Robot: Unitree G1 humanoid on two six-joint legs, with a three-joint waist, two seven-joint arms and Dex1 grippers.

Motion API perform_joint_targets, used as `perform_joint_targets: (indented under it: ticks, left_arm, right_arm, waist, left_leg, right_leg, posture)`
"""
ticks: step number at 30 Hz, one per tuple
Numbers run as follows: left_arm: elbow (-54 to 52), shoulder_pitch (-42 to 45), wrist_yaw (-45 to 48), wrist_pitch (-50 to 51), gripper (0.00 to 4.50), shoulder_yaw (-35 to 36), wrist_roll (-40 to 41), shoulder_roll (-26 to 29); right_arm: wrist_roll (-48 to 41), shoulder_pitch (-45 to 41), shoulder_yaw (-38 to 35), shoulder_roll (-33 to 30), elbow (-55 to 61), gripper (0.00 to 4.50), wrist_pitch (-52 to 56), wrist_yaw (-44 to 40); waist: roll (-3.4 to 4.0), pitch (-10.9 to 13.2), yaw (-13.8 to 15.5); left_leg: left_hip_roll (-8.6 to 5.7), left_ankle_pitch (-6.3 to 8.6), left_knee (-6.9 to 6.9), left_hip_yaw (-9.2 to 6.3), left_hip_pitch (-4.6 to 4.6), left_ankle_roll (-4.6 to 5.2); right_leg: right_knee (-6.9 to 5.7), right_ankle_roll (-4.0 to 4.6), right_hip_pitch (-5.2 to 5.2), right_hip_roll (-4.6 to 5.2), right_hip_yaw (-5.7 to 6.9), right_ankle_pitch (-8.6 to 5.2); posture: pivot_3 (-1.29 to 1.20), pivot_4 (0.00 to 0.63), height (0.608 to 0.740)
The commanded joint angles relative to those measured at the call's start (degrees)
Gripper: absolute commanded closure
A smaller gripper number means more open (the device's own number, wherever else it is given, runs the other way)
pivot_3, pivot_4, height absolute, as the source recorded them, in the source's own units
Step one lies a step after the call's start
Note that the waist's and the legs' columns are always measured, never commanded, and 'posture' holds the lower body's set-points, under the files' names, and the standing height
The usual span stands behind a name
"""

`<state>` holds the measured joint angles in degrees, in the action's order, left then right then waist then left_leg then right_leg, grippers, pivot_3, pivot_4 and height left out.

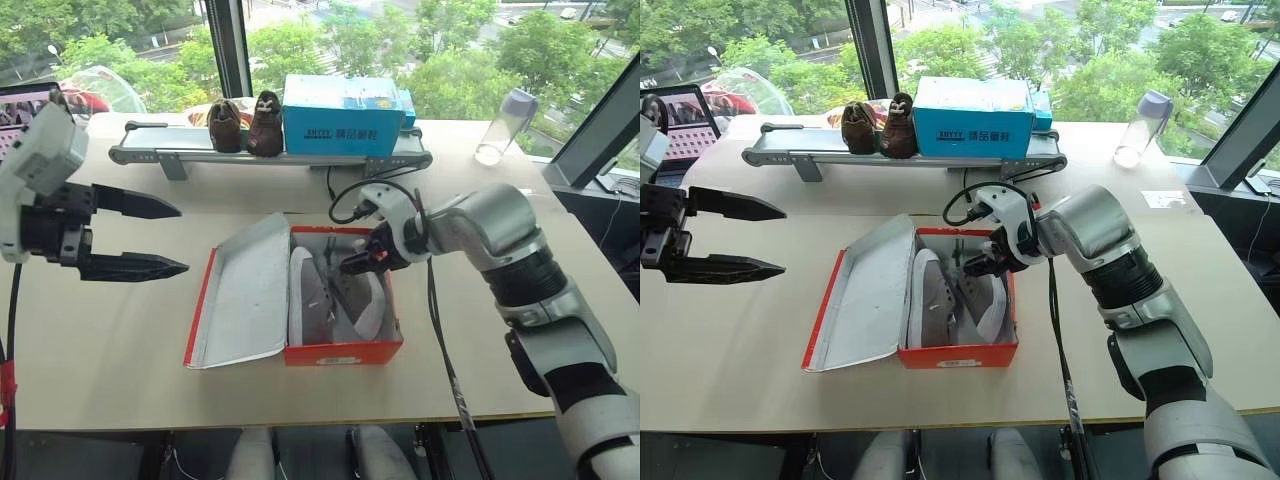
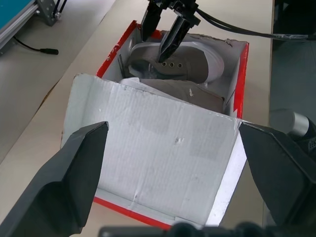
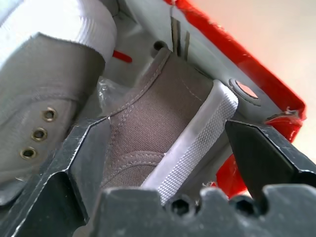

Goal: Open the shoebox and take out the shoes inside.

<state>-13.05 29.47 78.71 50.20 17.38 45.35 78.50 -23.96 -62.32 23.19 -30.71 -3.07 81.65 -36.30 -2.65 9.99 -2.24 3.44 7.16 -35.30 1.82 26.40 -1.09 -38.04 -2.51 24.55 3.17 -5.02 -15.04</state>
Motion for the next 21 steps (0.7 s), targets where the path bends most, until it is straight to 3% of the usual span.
perform_joint_targets:
  ticks: [1,5,9,18,19,21]
  left_arm:
    - [-0.5,0.8,-0.5,-0.6,0.0,1.3,0.6,0.0]
    - [0.2,2.1,-0.3,-1.2,0.0,0.0,0.3,0.1]
    - [1.0,3.5,0.1,-1.9,0.0,-1.3,-0.2,0.2]
    - [1.8,5.0,0.2,-2.6,0.0,-2.8,-0.8,0.1]
    - [1.8,5.0,0.2,-2.7,0.0,-2.8,-0.9,0.1]
    - [1.9,5.1,0.3,-2.8,0.0,-3.0,-1.0,0.1]
  right_arm:
    - [2.4,1.4,0.0,0.9,-0.3,0.09,0.6,2.9]
    - [3.0,2.8,-0.4,2.9,-1.3,0.09,0.0,4.1]
    - [4.0,3.4,-1.0,4.1,-1.3,1.04,-0.8,4.9]
    - [5.4,3.6,-1.3,4.4,-0.3,4.18,-1.3,5.0]
    - [5.4,3.5,-1.4,4.5,0.0,4.44,-1.1,4.9]
    - [5.4,3.0,-1.8,4.8,0.6,4.44,-0.9,4.9]
  waist:
    - [-0.01,0.0,0.0]
    - [-0.11,-0.1,-0.2]
    - [-0.19,-0.1,-0.3]
    - [-0.19,-0.1,-0.4]
    - [-0.19,-0.1,-0.4]
    - [-0.19,-0.1,-0.3]
  left_leg:
    - [0.0,0.0,0.0,0.0,0.0,0.0]
    - [0.03,0.0,0.0,0.0,-0.13,0.0]
    - [0.06,0.0,-0.01,0.01,-0.25,0.0]
    - [0.12,0.01,0.01,0.04,-0.29,-0.01]
    - [0.13,0.01,0.02,0.04,-0.29,-0.01]
    - [0.14,0.01,0.03,0.04,-0.28,-0.01]
  right_leg:
    - [0.0,0.0,-0.01,0.0,0.0,0.0]
    - [0.0,0.01,-0.13,-0.02,0.0,0.01]
    - [0.0,0.01,-0.22,-0.03,0.01,0.01]
    - [0.01,0.06,-0.22,-0.05,0.02,0.0]
    - [0.01,0.07,-0.21,-0.06,0.02,-0.01]
    - [0.01,0.07,-0.2,-0.07,0.02,-0.01]
  posture:
    - [0.0,0.15,0.74]
    - [0.0,0.15,0.74]
    - [0.0,0.15,0.74]
    - [0.0,0.15,0.74]
    - [0.0,0.15,0.74]
    - [0.0,0.15,0.74]
